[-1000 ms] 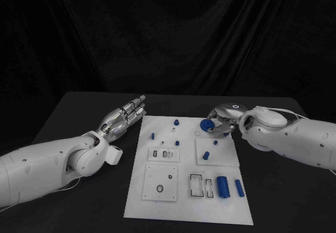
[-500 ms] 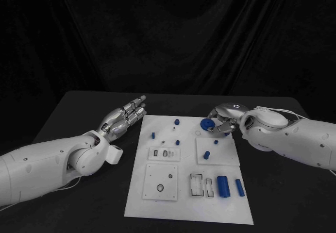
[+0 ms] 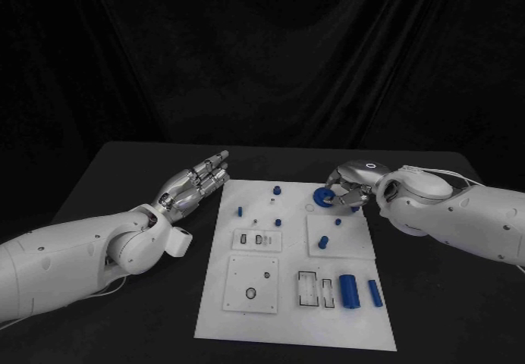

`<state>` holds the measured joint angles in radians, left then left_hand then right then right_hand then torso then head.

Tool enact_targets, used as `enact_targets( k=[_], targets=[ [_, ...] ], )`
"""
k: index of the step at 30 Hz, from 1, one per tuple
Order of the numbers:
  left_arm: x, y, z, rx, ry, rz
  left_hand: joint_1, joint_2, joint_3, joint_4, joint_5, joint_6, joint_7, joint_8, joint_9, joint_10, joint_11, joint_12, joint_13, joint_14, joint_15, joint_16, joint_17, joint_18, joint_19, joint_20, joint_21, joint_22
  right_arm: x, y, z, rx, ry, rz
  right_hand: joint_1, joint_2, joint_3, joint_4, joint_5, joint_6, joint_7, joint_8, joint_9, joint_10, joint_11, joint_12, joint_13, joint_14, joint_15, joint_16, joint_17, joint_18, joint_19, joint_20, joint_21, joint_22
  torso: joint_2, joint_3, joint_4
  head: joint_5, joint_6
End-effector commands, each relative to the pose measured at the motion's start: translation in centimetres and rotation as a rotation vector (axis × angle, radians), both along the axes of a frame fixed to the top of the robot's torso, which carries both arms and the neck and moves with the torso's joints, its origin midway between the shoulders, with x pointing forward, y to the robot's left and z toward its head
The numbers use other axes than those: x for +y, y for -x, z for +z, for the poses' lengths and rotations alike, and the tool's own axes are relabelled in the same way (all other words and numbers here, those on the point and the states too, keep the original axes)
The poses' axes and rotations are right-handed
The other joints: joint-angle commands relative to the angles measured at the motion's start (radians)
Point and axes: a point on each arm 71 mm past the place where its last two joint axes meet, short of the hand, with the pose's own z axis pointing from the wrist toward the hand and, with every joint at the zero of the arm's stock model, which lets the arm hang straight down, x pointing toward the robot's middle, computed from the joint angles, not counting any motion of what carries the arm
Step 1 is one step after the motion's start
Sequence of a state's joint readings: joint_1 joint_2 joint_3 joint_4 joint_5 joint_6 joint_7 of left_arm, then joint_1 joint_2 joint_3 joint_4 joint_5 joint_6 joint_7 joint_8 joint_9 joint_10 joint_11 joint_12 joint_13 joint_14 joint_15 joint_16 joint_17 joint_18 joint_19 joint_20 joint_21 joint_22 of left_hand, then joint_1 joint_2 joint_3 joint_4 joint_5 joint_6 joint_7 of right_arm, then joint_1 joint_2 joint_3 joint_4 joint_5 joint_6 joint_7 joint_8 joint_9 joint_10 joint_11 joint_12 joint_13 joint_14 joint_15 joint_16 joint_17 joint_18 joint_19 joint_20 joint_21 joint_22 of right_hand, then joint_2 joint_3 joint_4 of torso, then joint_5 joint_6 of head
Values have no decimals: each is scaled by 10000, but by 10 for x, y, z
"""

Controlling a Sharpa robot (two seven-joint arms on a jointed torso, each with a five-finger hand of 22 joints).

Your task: Assemble the parts on the task board

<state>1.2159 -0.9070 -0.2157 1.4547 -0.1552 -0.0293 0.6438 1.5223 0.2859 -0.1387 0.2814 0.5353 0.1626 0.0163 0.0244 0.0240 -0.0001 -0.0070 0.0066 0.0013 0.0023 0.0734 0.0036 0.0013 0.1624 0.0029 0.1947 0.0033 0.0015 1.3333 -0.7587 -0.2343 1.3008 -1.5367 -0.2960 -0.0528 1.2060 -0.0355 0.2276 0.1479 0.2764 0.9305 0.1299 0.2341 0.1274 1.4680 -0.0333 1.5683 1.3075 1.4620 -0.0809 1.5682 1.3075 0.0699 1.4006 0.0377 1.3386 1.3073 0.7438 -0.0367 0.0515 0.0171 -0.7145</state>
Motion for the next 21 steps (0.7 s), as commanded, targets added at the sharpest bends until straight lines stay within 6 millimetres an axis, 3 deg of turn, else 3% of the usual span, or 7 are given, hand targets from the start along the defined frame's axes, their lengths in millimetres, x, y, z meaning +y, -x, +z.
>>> enact_targets(
  k=[1,8,10,15,16,21],
  targets=[
    [-2,1,0,7,107,-162,85,2,83,-26,47,-58,48,24,5,1,59,-66,-13,-23,78,-36,-13,170,-29,77,-33,-15,-4,5,-18,961,651,-36,49,78,20,-37,-215,744,-791,148,2851,1028,65,25,2633,1088,53,26,2633,-34,-64,10,-64,1149,3,2,1,-20,-7],
    [-3,1,0,28,119,-199,96,1,101,-37,57,-61,51,23,5,1,61,-66,-13,-23,79,-36,-13,170,-29,82,-33,-15,-4,5,-17,844,585,-104,557,-16,86,-497,-402,800,-790,188,3057,1028,57,25,2633,1088,40,26,2633,-41,-23,0,-63,1192,1,5,6,-23,-4],
    [-3,1,0,32,119,-199,102,2,110,-43,61,-63,52,23,4,1,63,-66,-13,-23,81,-36,-13,170,-29,84,-33,-15,-3,6,-16,689,474,-91,911,-101,160,-834,283,1003,-791,307,3234,1028,50,25,2633,1088,24,26,2633,-95,155,-23,137,1336,2,2,3,-12,2],
    [-1,2,0,39,106,-166,110,1,123,-50,67,-59,54,24,5,1,64,-66,-13,-23,84,-36,-13,170,-29,87,-33,-15,-3,10,-11,268,130,12,993,-230,216,-1051,1698,1160,-811,381,3485,1028,37,25,2633,1088,-12,26,2633,-235,575,-62,667,1684,0,0,-4,6,12],
    [-1,2,0,40,103,-158,110,1,123,-50,67,-59,54,24,5,1,64,-66,-13,-23,84,-36,-13,170,-29,87,-33,-15,-2,10,-9,205,77,32,942,-292,241,-1063,2180,1171,-789,373,3546,1028,73,25,2633,1088,14,26,2633,-252,626,-52,727,1730,1,0,-2,10,15],
    [1,3,0,50,88,-127,120,-5,146,-60,68,-60,54,24,6,1,67,-66,-13,-23,97,-36,-13,171,-29,97,-33,-15,2,14,4,-109,-154,174,815,-366,279,-1029,2568,1158,-760,315,3600,1028,143,25,2633,1088,54,26,2633,-285,717,-22,843,1813,9,2,16,12,40]
  ],
)
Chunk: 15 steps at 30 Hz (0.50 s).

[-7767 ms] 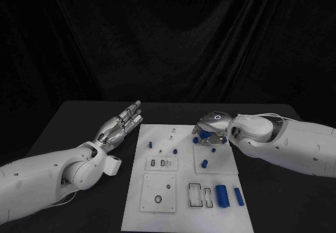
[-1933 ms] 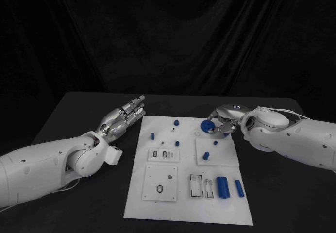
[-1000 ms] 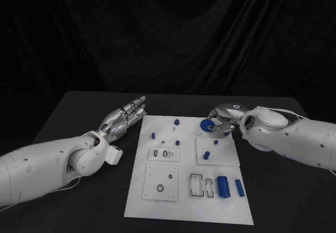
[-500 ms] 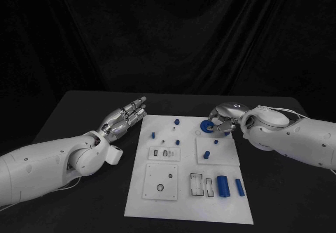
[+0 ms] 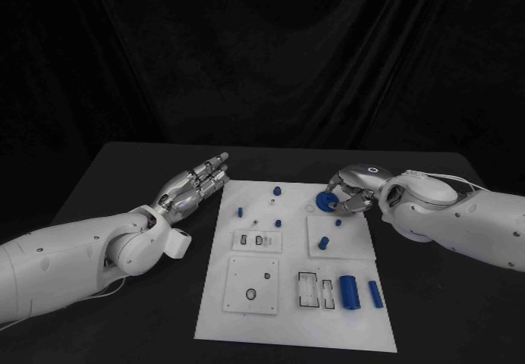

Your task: Assemble the parts on the task board

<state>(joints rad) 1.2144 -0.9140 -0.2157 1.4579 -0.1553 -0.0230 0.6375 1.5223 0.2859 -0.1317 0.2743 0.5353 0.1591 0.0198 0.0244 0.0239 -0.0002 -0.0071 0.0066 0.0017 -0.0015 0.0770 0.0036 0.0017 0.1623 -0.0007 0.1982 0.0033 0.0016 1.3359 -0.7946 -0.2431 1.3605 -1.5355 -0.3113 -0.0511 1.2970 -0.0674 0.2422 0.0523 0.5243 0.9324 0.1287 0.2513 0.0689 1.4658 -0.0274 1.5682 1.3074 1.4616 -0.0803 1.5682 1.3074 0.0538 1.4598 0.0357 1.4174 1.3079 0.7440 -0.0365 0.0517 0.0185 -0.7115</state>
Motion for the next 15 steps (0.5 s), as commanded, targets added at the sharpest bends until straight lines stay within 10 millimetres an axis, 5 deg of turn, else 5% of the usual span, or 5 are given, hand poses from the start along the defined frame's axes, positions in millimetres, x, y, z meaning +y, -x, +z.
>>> enact_targets(
  k=[1,15],
  targets=[
    [-1,1,1,-36,104,-107,122,-8,82,9,67,-25,19,25,7,2,69,-66,-17,15,66,-36,-17,173,8,65,-33,-15,4,3,7,-169,-12,6,-124,-57,139,-59,117,1134,-734,124,4184,1050,109,26,2634,1092,65,26,2634,-125,128,9,57,1810,4,-3,14,3,12],
    [-4,0,0,-13,104,-161,127,-15,100,3,66,-14,19,27,9,2,73,-66,-17,15,81,-36,-17,174,11,74,-30,-13,55,9,35,-398,-214,1173,-360,-96,229,90,240,1105,-640,-102,4101,1050,213,26,2634,1092,160,26,2634,-171,257,97,228,1924,-3,-37,-3,-20,31]
  ],
)
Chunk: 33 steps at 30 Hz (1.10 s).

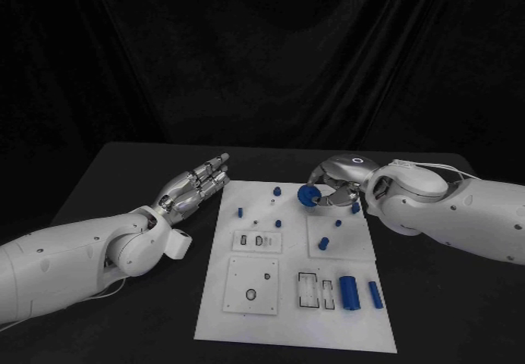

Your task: Assemble the parts on the task board

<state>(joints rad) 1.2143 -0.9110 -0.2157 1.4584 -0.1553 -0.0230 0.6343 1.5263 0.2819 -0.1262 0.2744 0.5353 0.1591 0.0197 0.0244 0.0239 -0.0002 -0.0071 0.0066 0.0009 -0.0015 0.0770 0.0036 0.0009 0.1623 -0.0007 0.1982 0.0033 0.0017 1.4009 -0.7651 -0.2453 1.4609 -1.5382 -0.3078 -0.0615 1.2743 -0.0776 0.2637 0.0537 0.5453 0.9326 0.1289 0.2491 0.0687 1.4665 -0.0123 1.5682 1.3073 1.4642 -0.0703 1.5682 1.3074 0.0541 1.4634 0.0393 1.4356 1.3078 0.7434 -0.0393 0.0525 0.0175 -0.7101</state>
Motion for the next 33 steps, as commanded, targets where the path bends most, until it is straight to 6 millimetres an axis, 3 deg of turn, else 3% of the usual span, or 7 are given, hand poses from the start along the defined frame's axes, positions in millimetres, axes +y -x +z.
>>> enact_targets(
  k=[1,7,12,23,30,33],
  targets=[
    [-3,0,0,-38,108,-132,86,25,45,3,66,-14,19,27,9,2,73,-66,-9,15,81,-36,-9,174,10,74,-30,-14,12,-1,1,41,153,132,-138,5,16,80,29,1098,-639,-89,4099,1043,65,26,2635,1066,62,26,2634,-175,224,63,51,1929,2,-7,-8,-13,18],
    [-5,0,0,-23,122,-196,86,25,45,3,66,-14,19,27,9,2,73,-66,-9,15,81,-36,-9,174,10,74,-30,-14,36,-7,-3,141,302,486,-158,2,33,92,-6,1079,-626,-135,4078,1043,76,26,2635,1066,72,26,2634,-174,223,73,48,1930,7,-4,12,-21,51],
    [-6,-1,0,-13,130,-236,88,23,65,3,64,-19,19,28,9,2,82,-66,-9,15,99,-36,-9,175,11,84,-29,-13,53,-11,-10,209,357,684,-182,-12,62,100,-104,1029,-594,-231,4038,1043,103,26,2635,1066,95,26,2634,-172,221,94,41,1933,25,25,28,-63,95],
    [-8,-2,-1,19,129,-290,87,24,77,4,63,-16,19,28,9,2,86,-66,-9,15,111,-36,-9,175,14,91,-26,-11,77,-16,-22,344,727,904,-194,-26,110,88,-318,948,-534,-395,3978,1043,157,26,2635,1066,141,26,2634,-152,177,138,-33,1907,10,26,15,-63,7],
    [-9,-2,-1,33,133,-324,86,28,91,7,61,-20,22,28,9,2,91,-66,-9,15,123,-36,-9,175,18,103,-23,-7,79,-19,-26,465,913,773,-256,-38,152,104,-563,664,-399,-702,3866,1043,262,26,2635,1066,242,26,2634,-119,88,229,-171,1859,11,22,17,-70,-9],
    [-9,-2,-1,39,135,-336,86,28,91,7,61,-20,22,28,9,2,91,-66,-9,15,123,-36,-9,175,18,103,-23,-7,79,-20,-27,507,988,650,-293,-50,190,116,-744,152,-284,-1077,3703,1043,260,26,2635,1066,247,26,2634,-86,12,259,-292,1815,16,21,28,-85,6]
  ],
)
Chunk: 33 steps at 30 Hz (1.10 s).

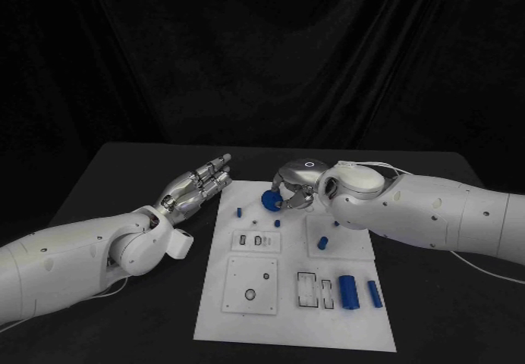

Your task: Assemble the parts on the task board

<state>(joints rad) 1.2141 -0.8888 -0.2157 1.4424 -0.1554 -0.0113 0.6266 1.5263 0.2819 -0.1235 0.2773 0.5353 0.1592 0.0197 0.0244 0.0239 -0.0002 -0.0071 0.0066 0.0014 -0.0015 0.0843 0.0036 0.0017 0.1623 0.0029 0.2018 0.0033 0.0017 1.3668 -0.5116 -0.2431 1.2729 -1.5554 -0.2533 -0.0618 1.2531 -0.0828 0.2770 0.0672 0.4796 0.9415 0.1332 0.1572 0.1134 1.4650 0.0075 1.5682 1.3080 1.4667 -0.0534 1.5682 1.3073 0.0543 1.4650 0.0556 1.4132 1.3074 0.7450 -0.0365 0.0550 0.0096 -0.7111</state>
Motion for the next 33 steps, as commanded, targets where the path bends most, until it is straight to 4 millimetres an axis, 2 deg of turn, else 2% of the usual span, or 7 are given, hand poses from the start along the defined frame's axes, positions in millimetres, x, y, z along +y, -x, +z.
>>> enact_targets(
  k=[1,6,15,21,23,26,33],
  targets=[
    [-2,1,0,-33,135,-166,86,28,64,-22,61,-20,22,28,9,2,91,-66,-14,15,51,-36,-17,175,-18,66,-23,-8,-1,-1,-6,229,425,-248,-86,-2,69,-21,-106,-33,-314,-231,3221,1058,60,26,2628,1041,79,26,2634,-80,-24,99,-99,1807,-3,-6,-7,-1,19],
    [-3,1,0,-18,137,-184,85,30,78,-20,59,-16,27,29,10,2,95,-66,-14,15,63,-36,-17,175,-16,81,-20,-6,-1,-2,-7,240,465,-327,-111,-26,175,-19,-313,-1145,-261,-919,2793,1058,75,26,2628,1041,105,26,2634,-31,-145,118,-305,1740,-12,-17,-35,46,4],
    [-3,0,0,12,128,-209,83,32,93,-17,59,-16,36,29,10,2,97,-66,-14,15,76,-36,-17,175,-14,96,-19,-5,0,0,-6,218,395,-193,-119,33,105,-63,-1044,-3055,-478,-984,1731,1058,-80,26,2628,1041,-19,26,2634,59,-366,27,-729,1620,-16,-6,-32,57,-29],
    [-2,0,0,26,120,-200,80,34,105,-14,56,-7,48,31,12,2,98,-66,-14,15,84,-36,-17,175,-13,107,-18,-4,-4,2,-1,-258,-162,5,-362,112,-113,143,-1852,-2707,-504,-861,1598,1058,-113,26,2628,1041,-53,26,2634,62,-363,-12,-788,1628,-15,-4,-42,92,-39],
    [0,1,0,27,112,-175,80,34,105,-14,56,-7,48,31,12,2,98,-66,-14,15,84,-36,-17,175,-13,107,-18,-4,-8,3,2,-513,-546,52,-672,181,-398,431,-2830,-2289,-470,-753,1508,1058,-94,26,2628,1041,-43,26,2634,47,-309,-9,-760,1666,-17,-4,-44,108,-29],
    [2,1,0,26,96,-126,79,33,108,-13,55,-3,51,32,12,2,98,-66,-14,15,87,-36,-17,175,-11,111,-16,-3,-19,6,10,-668,-1332,-29,-902,247,-658,713,-3499,-1794,-412,-564,1459,1058,-46,26,2628,1041,-9,26,2634,46,-291,14,-781,1683,-19,-5,-41,119,-6],
    [7,3,0,35,37,14,76,25,117,-11,51,19,59,37,16,2,99,-66,-14,15,96,-36,-17,176,-6,123,-12,1,-66,11,34,158,-2894,-1119,-757,300,-937,863,-4032,-843,-253,-106,1570,1058,90,26,2628,1041,99,26,2634,54,-293,107,-861,1697,-21,5,-56,128,39]
  ],
)
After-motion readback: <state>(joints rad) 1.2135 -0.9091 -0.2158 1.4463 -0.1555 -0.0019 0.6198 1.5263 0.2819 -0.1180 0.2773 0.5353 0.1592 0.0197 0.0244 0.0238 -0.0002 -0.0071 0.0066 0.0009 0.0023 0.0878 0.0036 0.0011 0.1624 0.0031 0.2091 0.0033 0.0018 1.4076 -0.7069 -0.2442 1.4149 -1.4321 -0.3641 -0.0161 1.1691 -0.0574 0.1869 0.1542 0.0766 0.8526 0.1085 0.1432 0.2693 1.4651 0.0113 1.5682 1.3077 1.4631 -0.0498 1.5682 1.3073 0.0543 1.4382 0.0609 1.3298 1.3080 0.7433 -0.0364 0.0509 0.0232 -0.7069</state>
